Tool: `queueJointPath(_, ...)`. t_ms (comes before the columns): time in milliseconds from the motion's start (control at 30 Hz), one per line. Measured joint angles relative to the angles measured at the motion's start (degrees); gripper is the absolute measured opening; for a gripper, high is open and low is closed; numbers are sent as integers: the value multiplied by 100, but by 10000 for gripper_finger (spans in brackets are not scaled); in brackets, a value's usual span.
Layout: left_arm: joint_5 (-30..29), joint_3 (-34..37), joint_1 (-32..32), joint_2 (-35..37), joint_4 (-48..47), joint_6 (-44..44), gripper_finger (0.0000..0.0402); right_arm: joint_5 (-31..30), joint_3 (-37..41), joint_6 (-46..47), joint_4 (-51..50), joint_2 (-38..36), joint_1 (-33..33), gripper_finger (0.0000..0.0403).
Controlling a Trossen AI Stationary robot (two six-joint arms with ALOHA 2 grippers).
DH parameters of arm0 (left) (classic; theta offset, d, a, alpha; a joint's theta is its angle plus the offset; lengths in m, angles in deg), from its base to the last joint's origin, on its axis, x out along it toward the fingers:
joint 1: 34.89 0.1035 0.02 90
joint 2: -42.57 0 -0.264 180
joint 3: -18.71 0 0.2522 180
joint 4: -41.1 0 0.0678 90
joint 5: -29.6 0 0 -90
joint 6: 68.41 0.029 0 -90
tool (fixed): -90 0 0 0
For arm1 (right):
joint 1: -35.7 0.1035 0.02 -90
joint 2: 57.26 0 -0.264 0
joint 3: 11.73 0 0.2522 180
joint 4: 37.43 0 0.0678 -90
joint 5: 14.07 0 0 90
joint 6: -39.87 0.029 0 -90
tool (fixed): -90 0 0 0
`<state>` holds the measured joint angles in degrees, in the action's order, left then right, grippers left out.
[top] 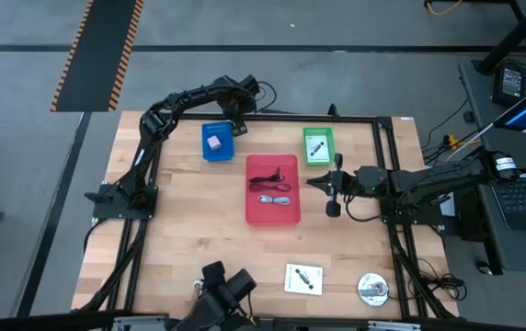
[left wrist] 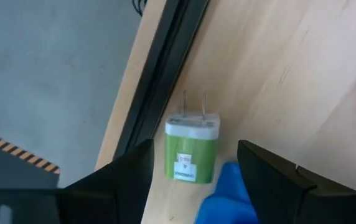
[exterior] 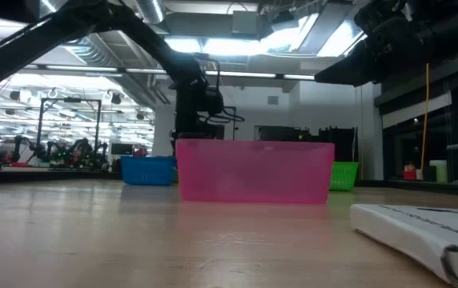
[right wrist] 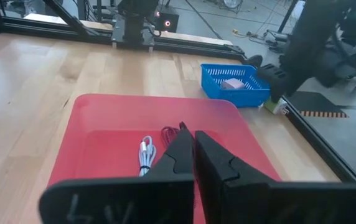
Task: Pick and place items into bin
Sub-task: Put the green charger adapter into the blue bin
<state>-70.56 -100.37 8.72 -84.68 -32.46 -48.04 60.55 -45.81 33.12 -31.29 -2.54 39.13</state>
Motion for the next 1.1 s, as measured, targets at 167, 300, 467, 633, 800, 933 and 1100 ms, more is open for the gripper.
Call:
queueJointPath(167, -76, 0, 3, -116, -57, 58, 227, -2, 0, 0, 0, 1, -123, 0)
queueJointPath(300, -76, 0, 42, -132, -60, 54, 226, -2, 0, 20, 0, 2, -222, 0)
queueJointPath(467, -70, 0, 81, -138, -62, 48, 227, -2, 0, 20, 0, 2, -247, 0)
queueJointPath(633, -41, -2, 107, -310, -55, 45, 227, -2, 0, 39, -2, 0, -247, 0)
queueJointPath(800, -113, -3, 106, -467, -84, 118, 224, -2, 0, 32, -3, 2, -247, 0)
queueJointPath(933, -223, -7, 98, -479, -81, 305, 203, -2, 0, 17, -2, 2, -247, 0)
queueJointPath(1100, -287, -7, 61, -479, -88, 480, 144, -2, 0, 2, -2, 2, -247, 0)
